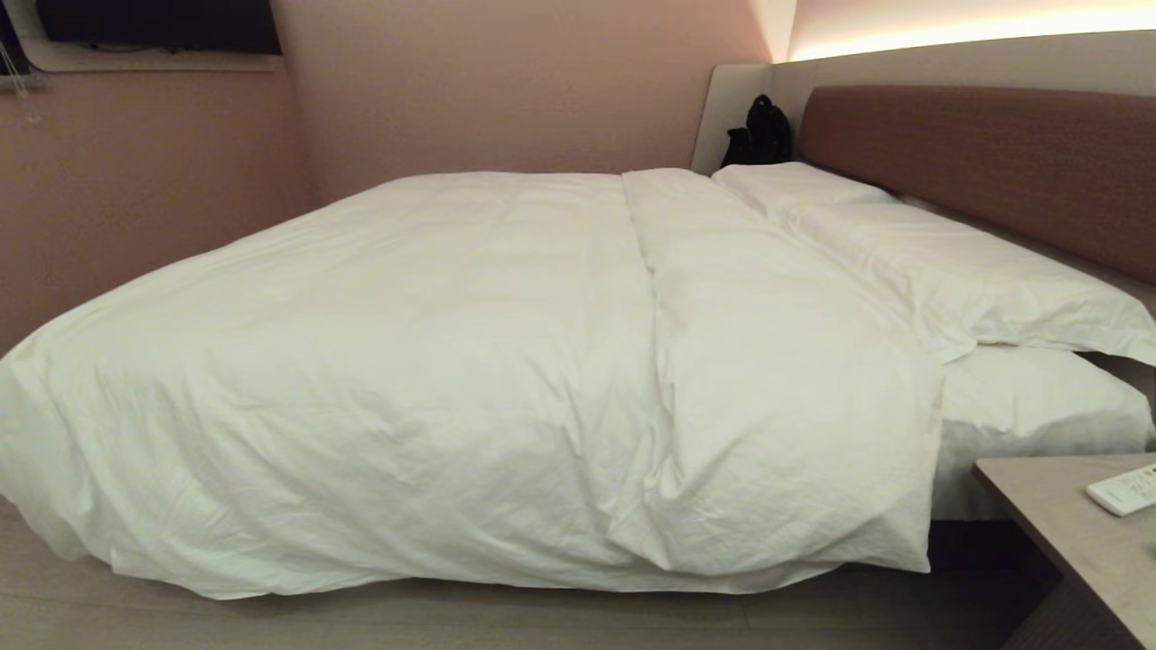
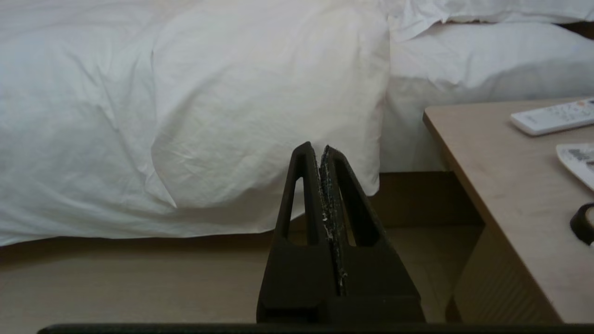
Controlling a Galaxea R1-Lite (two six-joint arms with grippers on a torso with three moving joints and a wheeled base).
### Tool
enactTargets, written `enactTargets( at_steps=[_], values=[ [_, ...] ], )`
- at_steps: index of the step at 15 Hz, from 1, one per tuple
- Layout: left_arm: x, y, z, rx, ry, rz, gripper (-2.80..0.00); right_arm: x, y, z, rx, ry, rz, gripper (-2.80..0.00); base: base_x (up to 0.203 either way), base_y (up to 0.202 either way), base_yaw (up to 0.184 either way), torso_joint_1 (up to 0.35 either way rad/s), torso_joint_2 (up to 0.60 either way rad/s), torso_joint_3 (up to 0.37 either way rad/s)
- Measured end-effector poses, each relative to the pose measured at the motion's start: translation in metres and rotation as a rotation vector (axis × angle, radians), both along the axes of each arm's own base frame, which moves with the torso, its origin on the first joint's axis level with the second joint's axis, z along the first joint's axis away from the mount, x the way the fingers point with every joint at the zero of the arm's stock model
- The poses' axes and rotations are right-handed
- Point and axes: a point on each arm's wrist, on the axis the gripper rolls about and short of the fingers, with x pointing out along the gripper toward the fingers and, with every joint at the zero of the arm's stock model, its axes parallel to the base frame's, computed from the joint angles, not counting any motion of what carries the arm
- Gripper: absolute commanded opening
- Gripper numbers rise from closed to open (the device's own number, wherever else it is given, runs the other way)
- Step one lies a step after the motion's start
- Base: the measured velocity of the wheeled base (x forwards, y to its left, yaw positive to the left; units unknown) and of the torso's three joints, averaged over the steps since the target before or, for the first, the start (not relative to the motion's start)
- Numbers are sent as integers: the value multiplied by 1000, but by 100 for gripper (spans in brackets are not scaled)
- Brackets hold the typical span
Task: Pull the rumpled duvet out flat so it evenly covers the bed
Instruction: Flatten the corners of the folded blanket
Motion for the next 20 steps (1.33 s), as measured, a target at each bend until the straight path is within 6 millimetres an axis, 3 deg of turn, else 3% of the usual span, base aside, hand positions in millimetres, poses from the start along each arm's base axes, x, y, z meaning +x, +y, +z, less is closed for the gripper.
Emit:
enactTargets(
  at_steps=[20],
  values=[
    [0, 0, 0, 0, -2, 0, -280, 0, 0, 0, 0, -2, 0, -280, 0, 0, 0, -3, 15, 12]
  ],
)
